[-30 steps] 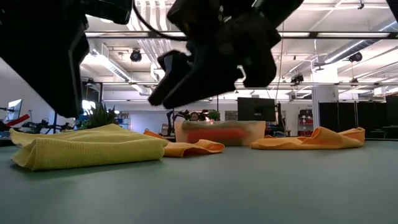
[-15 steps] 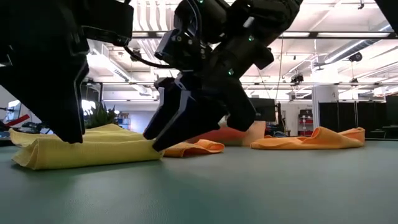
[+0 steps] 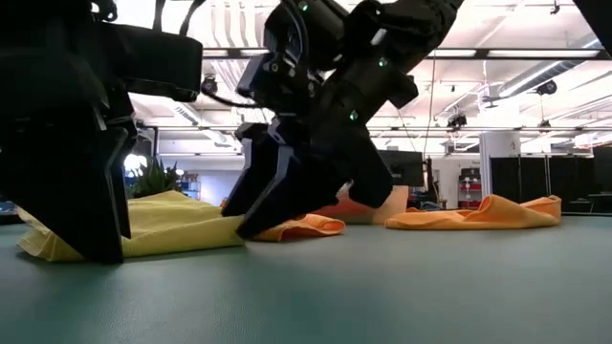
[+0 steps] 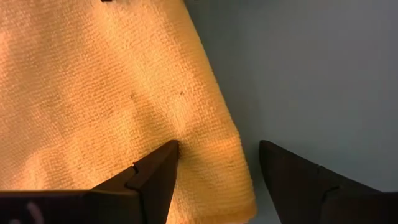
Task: Fold microfiber towels
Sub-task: Stack the yellow microfiber towel on top of the green microfiber towel in the orange bin
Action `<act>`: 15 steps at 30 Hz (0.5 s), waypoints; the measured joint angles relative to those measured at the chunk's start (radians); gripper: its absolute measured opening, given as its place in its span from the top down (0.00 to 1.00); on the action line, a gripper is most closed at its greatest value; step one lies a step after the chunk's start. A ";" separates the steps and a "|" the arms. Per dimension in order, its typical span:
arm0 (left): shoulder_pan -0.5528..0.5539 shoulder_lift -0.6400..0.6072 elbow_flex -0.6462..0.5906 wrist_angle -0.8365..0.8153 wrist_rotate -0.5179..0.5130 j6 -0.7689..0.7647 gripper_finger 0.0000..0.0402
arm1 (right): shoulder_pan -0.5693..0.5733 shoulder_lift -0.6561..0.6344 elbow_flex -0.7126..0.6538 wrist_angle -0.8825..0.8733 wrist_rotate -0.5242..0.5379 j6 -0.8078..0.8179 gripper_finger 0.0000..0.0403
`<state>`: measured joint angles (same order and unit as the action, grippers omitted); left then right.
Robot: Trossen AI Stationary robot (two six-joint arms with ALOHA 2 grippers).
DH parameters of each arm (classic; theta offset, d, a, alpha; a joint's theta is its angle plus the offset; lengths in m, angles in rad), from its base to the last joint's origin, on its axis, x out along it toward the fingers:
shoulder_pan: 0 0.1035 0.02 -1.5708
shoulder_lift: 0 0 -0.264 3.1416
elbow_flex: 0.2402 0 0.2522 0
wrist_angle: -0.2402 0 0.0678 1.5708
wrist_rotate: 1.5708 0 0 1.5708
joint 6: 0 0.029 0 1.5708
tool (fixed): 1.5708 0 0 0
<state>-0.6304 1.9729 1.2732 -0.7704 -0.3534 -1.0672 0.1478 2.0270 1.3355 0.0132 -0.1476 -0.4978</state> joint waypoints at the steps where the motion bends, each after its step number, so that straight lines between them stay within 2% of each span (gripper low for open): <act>1: 0.001 0.009 0.001 -0.001 0.001 0.000 0.47 | 0.000 0.008 0.003 -0.001 0.000 0.000 0.52; 5: 0.003 0.029 0.002 -0.016 0.004 -0.003 0.48 | 0.000 0.044 0.030 -0.007 -0.001 0.000 0.52; 8: 0.005 0.032 0.002 -0.027 0.011 -0.004 0.52 | 0.000 0.068 0.059 -0.013 -0.002 0.015 0.52; 11: 0.012 0.033 0.000 -0.032 0.020 0.000 0.62 | -0.001 0.080 0.083 -0.035 -0.001 0.033 0.52; 15: 0.021 0.034 -0.009 -0.055 -0.002 0.003 0.80 | 0.000 0.081 0.099 -0.070 0.000 0.030 0.57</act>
<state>-0.6097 2.0071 1.2641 -0.8256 -0.3554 -1.0639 0.1478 2.1082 1.4350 -0.0570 -0.1474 -0.4680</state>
